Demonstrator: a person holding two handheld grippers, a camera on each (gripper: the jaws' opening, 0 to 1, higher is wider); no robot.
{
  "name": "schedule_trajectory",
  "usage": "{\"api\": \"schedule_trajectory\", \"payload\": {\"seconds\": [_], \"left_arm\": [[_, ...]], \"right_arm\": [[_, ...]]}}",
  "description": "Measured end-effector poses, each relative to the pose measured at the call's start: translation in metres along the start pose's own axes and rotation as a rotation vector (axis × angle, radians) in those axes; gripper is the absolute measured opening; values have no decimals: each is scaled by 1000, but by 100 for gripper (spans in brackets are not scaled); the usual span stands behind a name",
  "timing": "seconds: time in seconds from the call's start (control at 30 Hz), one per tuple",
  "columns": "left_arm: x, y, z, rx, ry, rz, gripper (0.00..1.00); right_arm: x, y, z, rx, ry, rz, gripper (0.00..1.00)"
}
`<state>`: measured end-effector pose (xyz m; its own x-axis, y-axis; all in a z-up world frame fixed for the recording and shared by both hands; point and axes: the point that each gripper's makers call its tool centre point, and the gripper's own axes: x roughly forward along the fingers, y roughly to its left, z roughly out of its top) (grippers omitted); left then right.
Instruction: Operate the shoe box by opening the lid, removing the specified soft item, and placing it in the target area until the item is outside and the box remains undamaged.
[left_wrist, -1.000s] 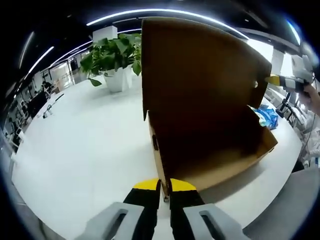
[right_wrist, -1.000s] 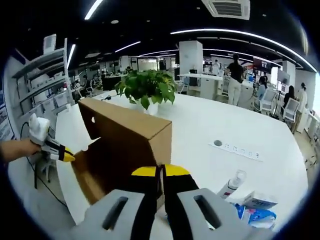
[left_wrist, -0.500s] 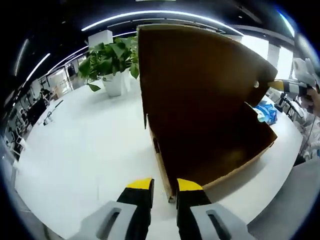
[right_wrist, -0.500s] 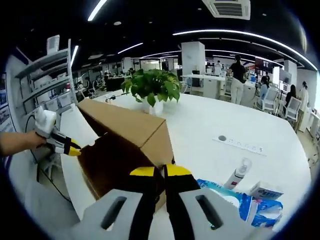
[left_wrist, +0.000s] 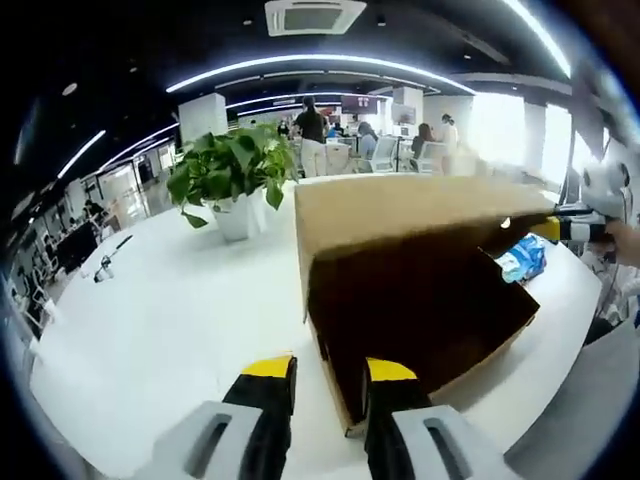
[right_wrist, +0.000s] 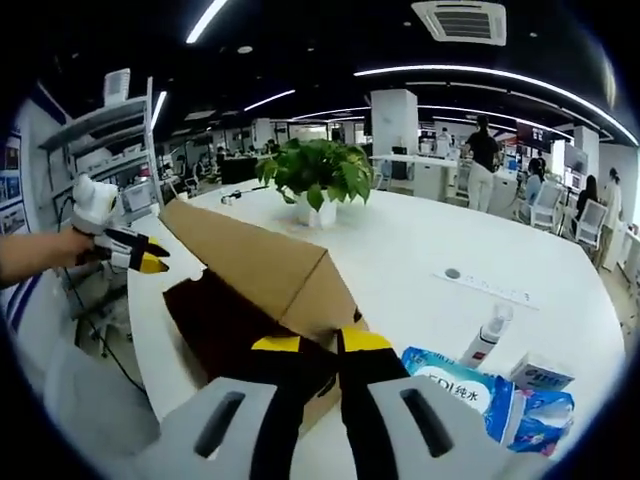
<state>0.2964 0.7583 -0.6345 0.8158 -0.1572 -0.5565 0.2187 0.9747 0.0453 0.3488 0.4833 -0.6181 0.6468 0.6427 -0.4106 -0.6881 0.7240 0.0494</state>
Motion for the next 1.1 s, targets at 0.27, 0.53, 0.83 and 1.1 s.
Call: {"api": "schedule_trajectory", "payload": {"seconds": [0.27,0.53,0.83,1.1], "left_arm": [[-3,-16,10,73,-29,-42,28],[-4,-18,4,78,-17,-60,30],[-4,-23,-8,87,16,-87,33],[-3,-26,-19,93,56,-106,34]], "right_arm": [[-3,7,-16,-23,20,20,14],[-5,14,-28,-40,35,42,17],[-7,21,-41,-78,56,75,22],[-9,31,-51,-87,73,110,28]]}}
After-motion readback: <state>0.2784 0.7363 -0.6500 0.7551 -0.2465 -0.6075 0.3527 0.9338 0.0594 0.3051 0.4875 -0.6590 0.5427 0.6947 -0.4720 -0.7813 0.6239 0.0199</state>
